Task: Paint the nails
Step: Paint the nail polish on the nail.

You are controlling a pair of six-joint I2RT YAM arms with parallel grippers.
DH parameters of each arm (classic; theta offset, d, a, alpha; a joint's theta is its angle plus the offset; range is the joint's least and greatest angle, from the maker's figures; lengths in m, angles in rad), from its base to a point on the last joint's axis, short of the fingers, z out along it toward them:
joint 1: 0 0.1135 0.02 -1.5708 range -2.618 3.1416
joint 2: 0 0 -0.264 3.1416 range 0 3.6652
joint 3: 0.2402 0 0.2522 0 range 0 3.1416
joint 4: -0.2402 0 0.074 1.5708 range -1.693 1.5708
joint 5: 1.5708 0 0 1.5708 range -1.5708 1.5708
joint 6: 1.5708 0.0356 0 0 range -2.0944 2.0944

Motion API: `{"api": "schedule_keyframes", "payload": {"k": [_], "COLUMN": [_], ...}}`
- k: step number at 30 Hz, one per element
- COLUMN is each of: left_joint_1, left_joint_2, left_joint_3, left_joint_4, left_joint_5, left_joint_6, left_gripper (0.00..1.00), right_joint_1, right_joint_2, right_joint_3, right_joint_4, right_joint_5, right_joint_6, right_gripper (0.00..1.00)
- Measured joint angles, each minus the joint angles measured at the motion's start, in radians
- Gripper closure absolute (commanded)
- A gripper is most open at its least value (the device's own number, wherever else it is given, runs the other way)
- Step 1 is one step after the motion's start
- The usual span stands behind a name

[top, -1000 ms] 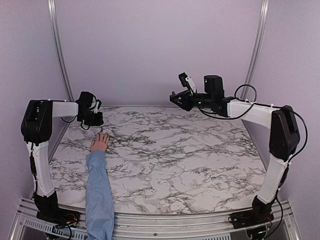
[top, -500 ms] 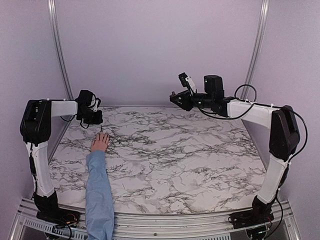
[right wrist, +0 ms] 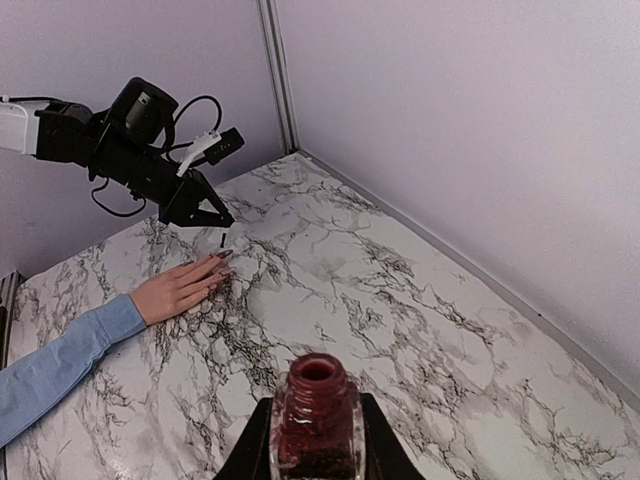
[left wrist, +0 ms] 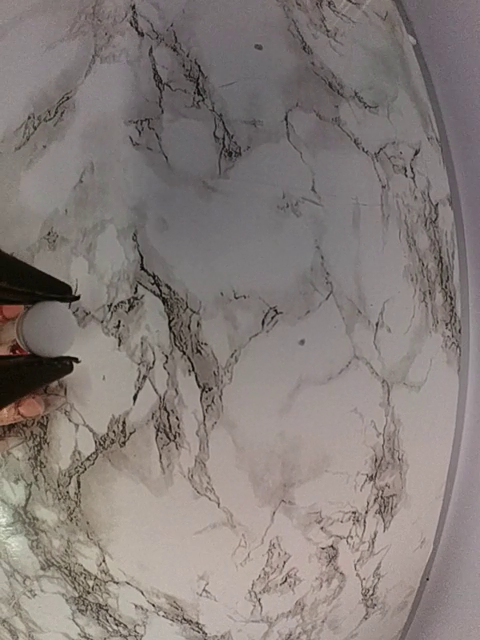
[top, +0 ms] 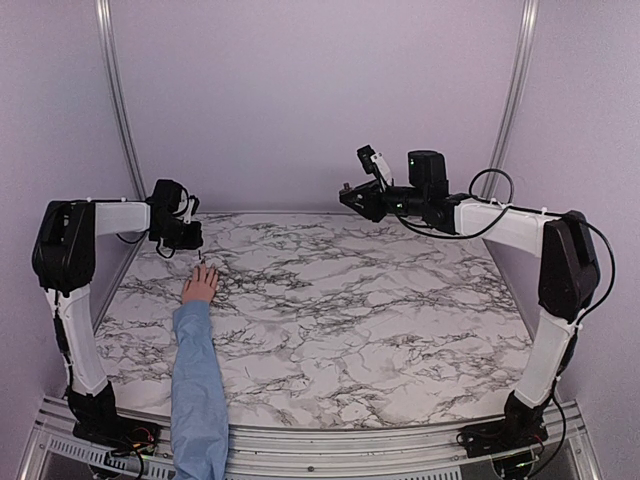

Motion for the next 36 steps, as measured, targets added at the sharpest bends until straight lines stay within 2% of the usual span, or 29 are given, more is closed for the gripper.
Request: {"api": "schedule_keyframes", "payload": {"k": [36], "left_joint_1": [0.000], "left_joint_2": [0.045], "left_joint_3": [0.022], "left_joint_4": [0.001], "left_joint_5": [0.039], "left_joint_6": [0.000], "left_gripper": [1.00], "right_joint_1": [0.000], "right_joint_2": [0.000], "right_joint_3": [0.000], "right_joint_4": [-0.004], "right_joint_5": [0.000], "right_joint_6": [0.000], "right_gripper": [1.00]}}
